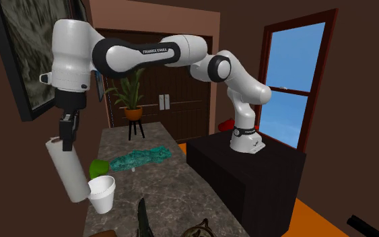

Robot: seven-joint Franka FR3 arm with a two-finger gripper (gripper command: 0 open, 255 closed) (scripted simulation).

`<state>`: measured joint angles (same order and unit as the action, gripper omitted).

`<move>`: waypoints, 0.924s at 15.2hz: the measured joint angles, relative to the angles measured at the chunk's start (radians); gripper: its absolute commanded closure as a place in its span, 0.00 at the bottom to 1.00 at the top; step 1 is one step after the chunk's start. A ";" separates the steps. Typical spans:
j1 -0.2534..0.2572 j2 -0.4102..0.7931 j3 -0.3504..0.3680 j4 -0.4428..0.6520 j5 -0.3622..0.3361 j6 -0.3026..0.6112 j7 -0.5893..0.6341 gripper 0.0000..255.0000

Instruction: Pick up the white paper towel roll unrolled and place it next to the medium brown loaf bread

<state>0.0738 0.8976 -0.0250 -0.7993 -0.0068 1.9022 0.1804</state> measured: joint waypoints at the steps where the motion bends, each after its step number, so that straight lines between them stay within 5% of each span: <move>1: -0.001 -0.027 0.001 -0.073 -0.004 0.052 -0.015 1.00; 14: -0.017 -0.034 0.042 -0.174 -0.041 0.206 0.026 1.00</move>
<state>0.0563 0.8636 0.0171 -0.9731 -0.0475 2.1084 0.2062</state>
